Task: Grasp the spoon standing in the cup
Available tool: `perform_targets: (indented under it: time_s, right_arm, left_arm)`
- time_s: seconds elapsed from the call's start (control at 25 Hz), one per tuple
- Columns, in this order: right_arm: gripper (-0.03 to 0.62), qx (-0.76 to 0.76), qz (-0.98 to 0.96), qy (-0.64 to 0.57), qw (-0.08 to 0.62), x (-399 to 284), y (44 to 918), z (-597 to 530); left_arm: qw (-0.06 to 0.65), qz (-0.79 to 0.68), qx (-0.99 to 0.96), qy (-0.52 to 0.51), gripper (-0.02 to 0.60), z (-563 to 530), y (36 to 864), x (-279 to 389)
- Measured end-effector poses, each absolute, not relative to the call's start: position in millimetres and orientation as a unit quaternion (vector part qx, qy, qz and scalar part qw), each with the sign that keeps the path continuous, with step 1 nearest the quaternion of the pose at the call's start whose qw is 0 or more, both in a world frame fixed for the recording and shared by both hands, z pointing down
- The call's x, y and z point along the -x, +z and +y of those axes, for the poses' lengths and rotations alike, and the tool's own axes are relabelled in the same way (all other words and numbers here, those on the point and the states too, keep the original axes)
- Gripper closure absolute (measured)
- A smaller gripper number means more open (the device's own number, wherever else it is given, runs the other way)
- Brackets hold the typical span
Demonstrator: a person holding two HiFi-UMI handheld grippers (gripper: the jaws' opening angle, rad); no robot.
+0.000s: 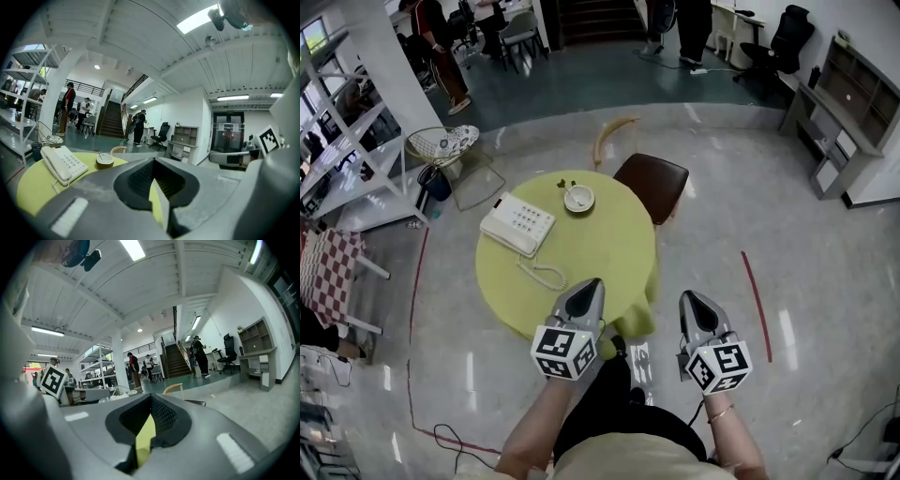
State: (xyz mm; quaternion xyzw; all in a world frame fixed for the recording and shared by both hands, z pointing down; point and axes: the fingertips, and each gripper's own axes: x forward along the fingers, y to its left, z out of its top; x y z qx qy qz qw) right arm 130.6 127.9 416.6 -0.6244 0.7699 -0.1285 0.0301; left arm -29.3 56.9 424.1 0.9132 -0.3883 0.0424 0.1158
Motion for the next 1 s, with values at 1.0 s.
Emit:
perform_targets:
  time_s: [1.0]
  right_arm:
    - [0.594,0.625,0.762,-0.171,-0.003,-126.0,451.2,-47.0]
  left_arm:
    - [0.15,-0.418,-0.893,0.07,0.56,-131.5,464.6,49.0]
